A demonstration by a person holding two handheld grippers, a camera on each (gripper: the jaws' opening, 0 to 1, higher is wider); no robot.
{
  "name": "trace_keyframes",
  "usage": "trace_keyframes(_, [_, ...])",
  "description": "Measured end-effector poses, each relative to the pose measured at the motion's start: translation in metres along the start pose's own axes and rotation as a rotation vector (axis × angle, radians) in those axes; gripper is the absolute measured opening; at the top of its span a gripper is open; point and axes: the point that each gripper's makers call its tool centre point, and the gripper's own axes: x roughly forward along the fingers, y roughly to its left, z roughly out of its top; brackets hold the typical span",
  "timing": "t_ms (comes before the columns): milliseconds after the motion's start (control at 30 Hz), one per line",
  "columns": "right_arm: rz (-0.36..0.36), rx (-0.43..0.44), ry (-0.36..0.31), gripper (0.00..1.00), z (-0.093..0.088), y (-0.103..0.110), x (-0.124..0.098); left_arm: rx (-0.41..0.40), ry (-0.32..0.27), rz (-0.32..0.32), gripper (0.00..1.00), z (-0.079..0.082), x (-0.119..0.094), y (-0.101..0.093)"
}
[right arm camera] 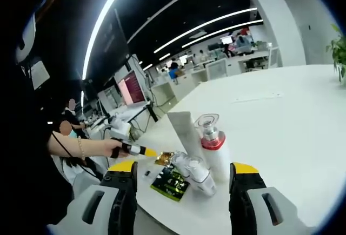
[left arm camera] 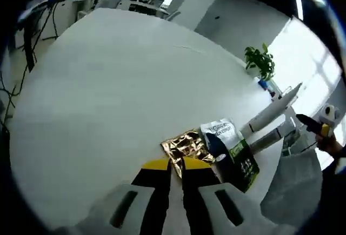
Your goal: Arrange the skincare products in the storage area until every visible bottle or jar stands upright without overlapping.
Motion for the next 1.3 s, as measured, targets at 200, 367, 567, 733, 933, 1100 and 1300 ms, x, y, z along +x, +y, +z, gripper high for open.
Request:
trace_keyframes(200, [0.006,0.0,0.005,0.69,0.0,0.001,0.002,0.231,0.061,0.013,0.13,0.0,0.014,-0.008])
trace_keyframes(367, [0.006,0.003,0.001,0.7,0.001,0.001,0.001,0.273,0.084,0.007,0.21,-0.003,0.032,-0.003])
trace_keyframes(567, [-0.006,0.008,-0.002,0.69,0.0,-0.003,-0.002,0.365,0.152,0.018,0.23,-0.007,0.032,0.006])
trace_keyframes(733, [-0.01,0.014,-0.001,0.69,-0.001,-0.004,-0.003,0.466,0.173,-0.025,0.25,-0.009,0.032,0.003])
trace_keyframes(933, [-0.01,0.018,0.004,0.69,-0.004,-0.003,-0.003,0.55,0.18,-0.081,0.26,-0.009,0.032,0.002])
trace_keyframes(1100, [-0.014,0.022,0.005,0.69,-0.004,-0.004,-0.004,0.627,0.197,-0.135,0.26,-0.011,0.032,-0.002])
trace_keyframes(1300, [-0.017,0.019,0.001,0.69,-0.003,-0.005,-0.004,0.649,0.218,-0.152,0.26,-0.013,0.031,-0.002])
